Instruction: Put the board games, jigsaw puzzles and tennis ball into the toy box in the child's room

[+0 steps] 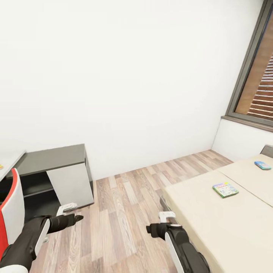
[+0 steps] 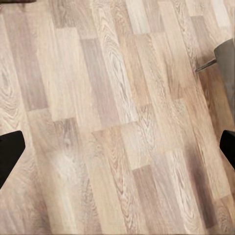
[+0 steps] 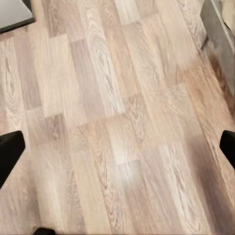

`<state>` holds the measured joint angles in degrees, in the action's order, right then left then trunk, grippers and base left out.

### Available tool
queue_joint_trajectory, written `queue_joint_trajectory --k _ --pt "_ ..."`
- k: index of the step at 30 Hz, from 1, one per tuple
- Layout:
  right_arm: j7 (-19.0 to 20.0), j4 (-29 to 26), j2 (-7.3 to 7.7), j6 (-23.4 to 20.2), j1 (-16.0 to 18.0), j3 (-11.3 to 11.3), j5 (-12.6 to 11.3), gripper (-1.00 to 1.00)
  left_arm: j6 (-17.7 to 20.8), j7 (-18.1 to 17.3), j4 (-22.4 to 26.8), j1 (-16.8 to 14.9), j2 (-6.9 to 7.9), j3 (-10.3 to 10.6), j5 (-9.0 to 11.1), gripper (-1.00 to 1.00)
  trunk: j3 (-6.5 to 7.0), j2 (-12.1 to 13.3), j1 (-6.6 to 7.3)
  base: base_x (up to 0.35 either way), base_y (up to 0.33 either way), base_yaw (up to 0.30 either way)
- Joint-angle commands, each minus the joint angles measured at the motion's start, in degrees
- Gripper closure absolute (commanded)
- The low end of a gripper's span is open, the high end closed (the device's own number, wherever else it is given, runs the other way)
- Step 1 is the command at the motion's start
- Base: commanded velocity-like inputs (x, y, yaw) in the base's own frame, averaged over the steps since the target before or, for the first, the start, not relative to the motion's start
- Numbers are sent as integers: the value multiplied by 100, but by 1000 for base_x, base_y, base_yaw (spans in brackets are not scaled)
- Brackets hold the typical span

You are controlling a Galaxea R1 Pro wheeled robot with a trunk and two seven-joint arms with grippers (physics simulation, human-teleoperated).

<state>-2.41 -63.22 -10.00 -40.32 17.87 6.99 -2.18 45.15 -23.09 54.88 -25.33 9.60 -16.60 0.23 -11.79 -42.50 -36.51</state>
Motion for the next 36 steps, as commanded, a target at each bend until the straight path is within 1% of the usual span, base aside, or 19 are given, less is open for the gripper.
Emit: queue_joint_trajectory --k 1,2,3,4,5,6,10,14,19,27,33,36 --pt "-29 -225 0 -39 6 6 -31 -100 95 -91 175 -3 -2 0 2 -100 -9 -7 -3 223 0 13" --pt "-29 -225 0 -39 6 6 -31 -100 95 -91 175 -3 -2 0 2 -100 -10 -7 -3 235 0 10" --pt "-33 -446 0 -54 12 5 -37 -100 145 -192 322 1 -2 12 5 -100 -10 -7 -3 231 0 8" --pt "-33 -446 0 -54 12 5 -37 -100 145 -192 322 1 -2 12 5 -100 -10 -7 -3 231 0 8" --pt "-34 -563 0 -63 15 5 -38 -100 174 -258 391 2 -2 15 7 -100 -11 -7 -3 207 0 7" --pt "-34 -1137 0 -166 20 4 -49 -100 536 -842 774 8 4 3 -1 -100 -11 -7 -3 71 0 2" --pt "-31 -1389 0 -263 21 6 -58 -100 808 -1410 1054 9 5 9 -35 -100 -11 -7 -3 42 0 1" --pt "-27 -1491 0 -298 21 27 -52 -100 909 -1754 1221 10 6 8 -54 -100 -11 -7 -3 17 0 1" --pt "-21 -1524 0 -297 17 33 -54 -100 955 -1917 1313 10 32 -13 -64 -100 -11 -7 -3 7 0 0" --pt "-25 -1751 0 -345 8 9 -50 -100 1004 -2054 1369 10 239 -38 -14 -100 -6 -7 -3 5 0 -11" --pt "-28 -2020 0 -432 -28 21 -52 -100 1019 -2080 1379 10 287 -38 8 -100 7 -7 -3 111 34 -166" --pt "-30 -2053 0 -458 -33 37 -48 -100 1021 -2083 1382 10 293 -37 10 -100 15 -7 -3 228 128 -249"
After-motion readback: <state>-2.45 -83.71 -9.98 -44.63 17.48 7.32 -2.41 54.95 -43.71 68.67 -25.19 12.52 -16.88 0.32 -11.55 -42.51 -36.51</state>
